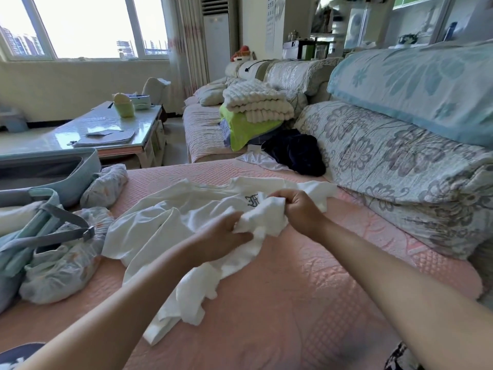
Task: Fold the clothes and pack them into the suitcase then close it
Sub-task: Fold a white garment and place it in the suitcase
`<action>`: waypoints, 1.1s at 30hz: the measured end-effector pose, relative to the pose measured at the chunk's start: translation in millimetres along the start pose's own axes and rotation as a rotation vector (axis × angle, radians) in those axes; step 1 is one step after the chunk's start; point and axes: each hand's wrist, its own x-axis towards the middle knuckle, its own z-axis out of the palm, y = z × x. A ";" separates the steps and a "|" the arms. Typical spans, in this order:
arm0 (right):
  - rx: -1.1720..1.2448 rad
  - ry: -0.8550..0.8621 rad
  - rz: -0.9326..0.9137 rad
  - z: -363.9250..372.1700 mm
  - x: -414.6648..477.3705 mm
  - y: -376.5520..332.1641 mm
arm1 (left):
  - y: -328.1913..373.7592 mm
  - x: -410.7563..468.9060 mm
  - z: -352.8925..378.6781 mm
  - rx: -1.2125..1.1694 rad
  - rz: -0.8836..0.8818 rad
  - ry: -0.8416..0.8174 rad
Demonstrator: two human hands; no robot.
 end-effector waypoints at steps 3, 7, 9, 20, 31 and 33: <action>-0.498 -0.278 0.216 -44.4 -11.6 -0.2 | 18.1 -9.5 20.7 -0.054 -0.153 -0.437; -1.060 -0.773 0.780 -65.4 -36.0 16.9 | 13.0 -11.3 48.5 -0.069 -0.326 -0.771; -0.977 -0.814 0.849 -58.9 -41.5 26.4 | 5.3 -9.5 52.4 0.071 -0.265 -0.630; -0.906 -0.576 0.108 67.7 -30.0 -1.2 | -41.6 -60.7 -16.2 0.819 -0.169 -0.219; -1.011 -0.743 -0.030 165.4 -27.7 19.5 | -96.1 -133.7 -58.2 0.687 -0.325 -0.061; -1.005 -0.739 -0.015 162.7 -24.6 12.1 | -88.4 -132.6 -69.2 0.617 -0.245 0.020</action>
